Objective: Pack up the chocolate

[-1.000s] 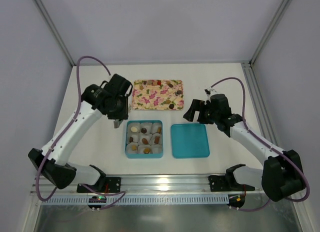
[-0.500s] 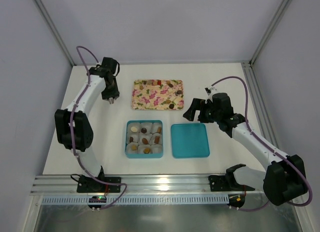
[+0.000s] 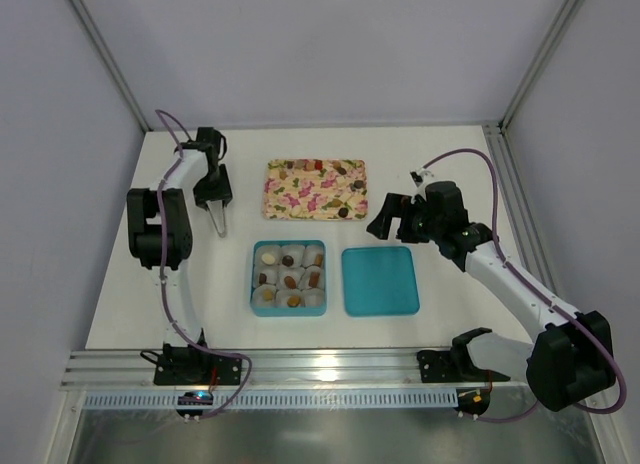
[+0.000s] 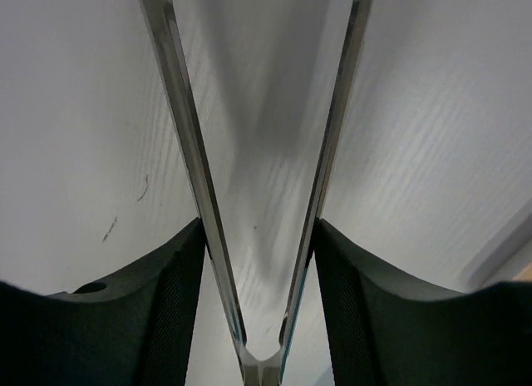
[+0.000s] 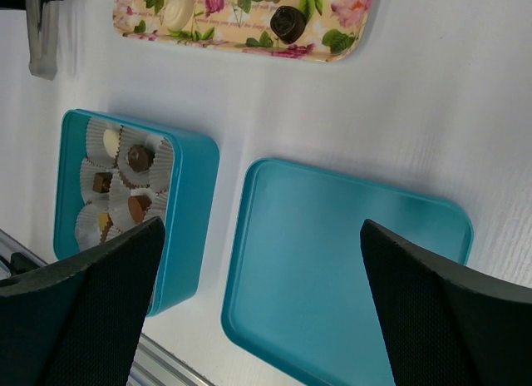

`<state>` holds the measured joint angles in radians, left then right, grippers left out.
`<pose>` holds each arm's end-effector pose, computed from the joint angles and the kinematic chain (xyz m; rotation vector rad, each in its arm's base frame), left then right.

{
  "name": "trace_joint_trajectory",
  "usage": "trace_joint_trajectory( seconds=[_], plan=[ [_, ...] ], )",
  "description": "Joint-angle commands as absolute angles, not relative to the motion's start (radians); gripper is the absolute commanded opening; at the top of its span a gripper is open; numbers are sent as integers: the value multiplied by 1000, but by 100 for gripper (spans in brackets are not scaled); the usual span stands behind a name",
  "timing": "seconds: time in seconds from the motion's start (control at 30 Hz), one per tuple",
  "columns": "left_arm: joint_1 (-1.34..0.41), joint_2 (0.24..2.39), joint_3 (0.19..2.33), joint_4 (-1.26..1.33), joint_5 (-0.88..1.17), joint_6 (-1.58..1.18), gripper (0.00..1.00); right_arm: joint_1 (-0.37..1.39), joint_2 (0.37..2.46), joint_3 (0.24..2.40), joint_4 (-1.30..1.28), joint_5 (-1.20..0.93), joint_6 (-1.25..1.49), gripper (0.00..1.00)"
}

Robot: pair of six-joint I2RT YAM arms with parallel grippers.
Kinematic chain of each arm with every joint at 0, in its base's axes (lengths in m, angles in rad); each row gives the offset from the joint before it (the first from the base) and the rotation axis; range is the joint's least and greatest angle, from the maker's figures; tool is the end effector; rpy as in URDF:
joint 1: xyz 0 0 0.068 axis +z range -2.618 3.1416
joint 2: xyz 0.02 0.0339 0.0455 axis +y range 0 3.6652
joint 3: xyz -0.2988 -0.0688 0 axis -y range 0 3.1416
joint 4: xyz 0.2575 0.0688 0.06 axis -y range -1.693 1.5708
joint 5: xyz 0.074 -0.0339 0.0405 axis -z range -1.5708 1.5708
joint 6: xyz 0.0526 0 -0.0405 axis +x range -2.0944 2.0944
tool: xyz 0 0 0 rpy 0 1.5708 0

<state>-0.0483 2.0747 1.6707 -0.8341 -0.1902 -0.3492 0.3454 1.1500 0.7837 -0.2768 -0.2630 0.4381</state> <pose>0.4656 -0.0126 0.2103 -0.4597 2.7361 0.1674 0.2397 0.1008 0.2752 -0.0451 2.2845 0.7142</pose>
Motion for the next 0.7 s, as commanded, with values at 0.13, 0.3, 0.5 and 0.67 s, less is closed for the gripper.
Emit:
trace_joint_trajectory(
  seconds=[0.13,0.3,0.5,0.67],
  plan=[
    [-34,2146,1740,-802,-181,-314,60,350,1137,819,-307,-230,400,100],
    [-32,2164,1741,-804,-172,-324,68,350,1141,802,-313,-222,402,100],
    [-32,2137,1753,-815,-156,-333,83,350,1160,802,-339,-190,388,100],
    [-31,2106,1792,-842,-156,-331,90,350,1167,801,-357,-152,388,100]
  ],
)
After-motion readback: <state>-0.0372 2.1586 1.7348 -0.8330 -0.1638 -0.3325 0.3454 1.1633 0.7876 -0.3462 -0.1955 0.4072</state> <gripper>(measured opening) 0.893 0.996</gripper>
